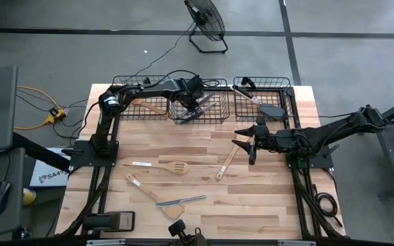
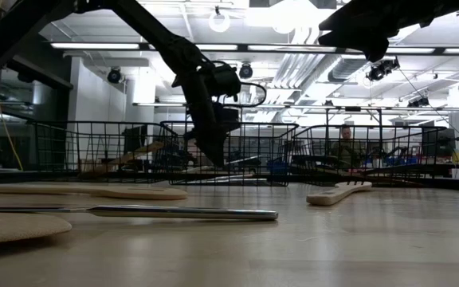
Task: Pick & Place Kitchen Items
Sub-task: Put the silver table knife into the middle mesh basket
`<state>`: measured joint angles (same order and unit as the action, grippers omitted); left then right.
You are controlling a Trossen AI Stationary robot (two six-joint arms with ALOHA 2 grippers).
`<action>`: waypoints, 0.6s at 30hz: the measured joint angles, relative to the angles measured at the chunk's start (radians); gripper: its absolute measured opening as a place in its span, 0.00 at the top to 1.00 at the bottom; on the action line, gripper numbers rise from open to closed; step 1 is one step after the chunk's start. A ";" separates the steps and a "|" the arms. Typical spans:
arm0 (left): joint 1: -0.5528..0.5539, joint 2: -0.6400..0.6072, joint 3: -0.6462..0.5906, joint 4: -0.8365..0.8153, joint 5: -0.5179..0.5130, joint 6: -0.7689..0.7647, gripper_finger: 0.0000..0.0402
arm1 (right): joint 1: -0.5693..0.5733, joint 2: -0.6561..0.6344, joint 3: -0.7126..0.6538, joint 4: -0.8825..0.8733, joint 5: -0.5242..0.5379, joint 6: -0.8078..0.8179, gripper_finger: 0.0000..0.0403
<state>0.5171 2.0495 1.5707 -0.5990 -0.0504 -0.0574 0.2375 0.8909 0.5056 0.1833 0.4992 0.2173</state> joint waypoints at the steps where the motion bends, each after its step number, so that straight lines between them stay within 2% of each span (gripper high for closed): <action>1: 0.000 0.000 0.000 0.000 0.001 0.000 0.94 | 0.000 0.000 0.000 0.000 0.000 0.000 0.56; 10: 0.000 0.005 0.000 0.007 0.001 0.000 0.94 | 0.000 0.000 0.000 0.000 0.000 0.000 0.56; 18: 0.000 0.027 0.000 0.013 0.043 -0.029 0.94 | 0.000 0.000 0.000 0.000 0.000 0.000 0.56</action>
<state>0.5171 2.0766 1.5707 -0.5864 -0.0070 -0.0868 0.2375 0.8909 0.5053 0.1837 0.4992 0.2173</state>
